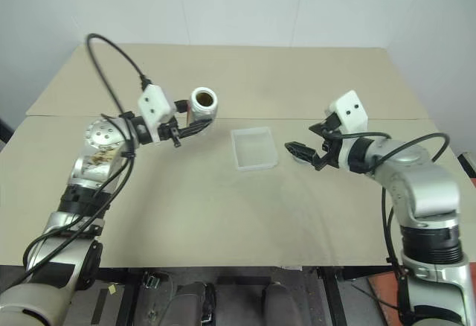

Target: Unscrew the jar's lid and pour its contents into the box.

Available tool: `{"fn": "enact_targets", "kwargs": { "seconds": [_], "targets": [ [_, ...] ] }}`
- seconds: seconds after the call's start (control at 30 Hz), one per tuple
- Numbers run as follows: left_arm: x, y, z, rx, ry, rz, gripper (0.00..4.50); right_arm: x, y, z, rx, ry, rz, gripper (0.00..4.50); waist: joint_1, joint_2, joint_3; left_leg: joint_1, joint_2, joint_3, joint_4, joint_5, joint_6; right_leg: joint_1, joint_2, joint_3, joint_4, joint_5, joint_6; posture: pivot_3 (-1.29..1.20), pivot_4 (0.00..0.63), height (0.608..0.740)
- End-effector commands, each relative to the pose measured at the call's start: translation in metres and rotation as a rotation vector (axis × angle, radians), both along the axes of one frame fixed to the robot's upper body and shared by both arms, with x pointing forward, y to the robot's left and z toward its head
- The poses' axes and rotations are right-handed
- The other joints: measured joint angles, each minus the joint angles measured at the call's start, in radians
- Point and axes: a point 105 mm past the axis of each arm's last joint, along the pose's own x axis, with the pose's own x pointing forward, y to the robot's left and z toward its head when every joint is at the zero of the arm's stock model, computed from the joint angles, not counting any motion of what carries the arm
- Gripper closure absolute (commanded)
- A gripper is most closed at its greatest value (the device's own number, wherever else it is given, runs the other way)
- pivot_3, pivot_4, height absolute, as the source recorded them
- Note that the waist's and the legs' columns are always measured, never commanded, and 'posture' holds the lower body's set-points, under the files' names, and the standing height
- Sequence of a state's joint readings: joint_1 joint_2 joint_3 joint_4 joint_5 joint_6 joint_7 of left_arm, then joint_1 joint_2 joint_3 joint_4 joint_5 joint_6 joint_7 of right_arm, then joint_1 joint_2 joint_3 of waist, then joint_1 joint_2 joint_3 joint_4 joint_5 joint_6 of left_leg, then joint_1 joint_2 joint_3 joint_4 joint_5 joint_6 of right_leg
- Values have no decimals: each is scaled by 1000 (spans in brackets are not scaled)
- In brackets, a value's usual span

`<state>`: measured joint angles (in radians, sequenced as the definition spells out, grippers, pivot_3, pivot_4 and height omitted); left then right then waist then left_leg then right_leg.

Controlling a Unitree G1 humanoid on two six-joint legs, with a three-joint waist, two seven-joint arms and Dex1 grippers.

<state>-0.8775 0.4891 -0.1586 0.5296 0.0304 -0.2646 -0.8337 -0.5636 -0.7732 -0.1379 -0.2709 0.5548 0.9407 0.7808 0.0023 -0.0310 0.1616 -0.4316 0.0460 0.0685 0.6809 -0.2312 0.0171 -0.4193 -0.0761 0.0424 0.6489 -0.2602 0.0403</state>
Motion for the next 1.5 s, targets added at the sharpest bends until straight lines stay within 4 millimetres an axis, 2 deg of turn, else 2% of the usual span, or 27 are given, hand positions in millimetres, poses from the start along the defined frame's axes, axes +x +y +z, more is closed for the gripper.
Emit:
{"fn": "enact_targets", "kwargs": {
  "seconds": [0.03,0.1,0.2,0.33,0.4,0.47,0.63,0.73,0.87,1.1,1.23,1.37,1.5],
  "targets": [
    [9,-19,21,242,-337,-3,2548,-14,8,20,8,-34,106,44,3,0,0,0,0,0,0,0,0,0,0,0,0,0,0,0,150,740],
    [14,-34,30,419,-550,-16,2548,-19,12,21,-8,-33,147,44,9,-1,0,0,0,0,0,0,0,0,0,0,0,0,0,0,150,740],
    [20,-54,42,589,-795,-41,2548,-20,15,21,-16,-34,165,44,12,-1,0,-2,-1,0,0,0,0,-1,-1,0,-1,1,1,0,150,740],
    [26,-78,45,801,-1101,-90,2548,-20,18,23,-8,-35,176,44,15,-1,0,-5,-2,0,1,0,1,-3,-1,-1,-1,1,2,0,150,740],
    [28,-86,39,897,-1241,-127,2548,-19,20,25,-4,-39,175,44,16,-1,0,-5,-2,0,1,0,1,-3,-1,-1,-1,1,2,0,150,740],
    [28,-91,25,985,-1312,-194,2548,-19,20,27,1,-43,173,44,15,-1,0,-5,-2,0,1,0,1,-3,-1,-1,-1,1,2,0,150,740],
    [26,-107,6,1019,-1469,-234,2548,-22,23,33,26,-60,178,44,12,-1,1,-7,-2,0,1,0,1,-6,-1,-1,0,1,2,0,150,740],
    [27,-109,7,1008,-1480,-217,2548,-24,24,36,40,-66,181,44,13,-1,1,-8,-2,0,1,0,1,-6,-1,-1,0,1,2,0,150,740],
    [31,-103,10,1029,-1479,-196,2548,-26,25,34,43,-62,179,44,12,-1,1,-8,-2,0,1,0,1,-6,-1,-1,0,1,2,0,150,740],
    [32,-96,15,960,-1386,-154,2548,-24,27,32,52,-59,176,44,14,-1,1,-8,-2,0,2,0,1,-6,-2,-1,0,1,2,0,150,740],
    [37,-78,19,819,-1167,-48,2548,-24,28,32,54,-57,184,44,13,-1,1,-8,-2,0,2,0,0,-6,-2,-1,0,1,2,0,150,740],
    [46,-49,41,549,-877,149,2548,-25,27,32,52,-61,204,44,8,-1,1,-7,-1,0,2,0,0,-6,-2,-1,1,1,2,0,150,740],
    [45,-31,50,206,-588,211,2548,-24,27,31,39,-69,232,44,9,-1,0,-7,-1,0,3,0,0,-5,-1,-1,1,1,2,0,150,740]
  ]
}}
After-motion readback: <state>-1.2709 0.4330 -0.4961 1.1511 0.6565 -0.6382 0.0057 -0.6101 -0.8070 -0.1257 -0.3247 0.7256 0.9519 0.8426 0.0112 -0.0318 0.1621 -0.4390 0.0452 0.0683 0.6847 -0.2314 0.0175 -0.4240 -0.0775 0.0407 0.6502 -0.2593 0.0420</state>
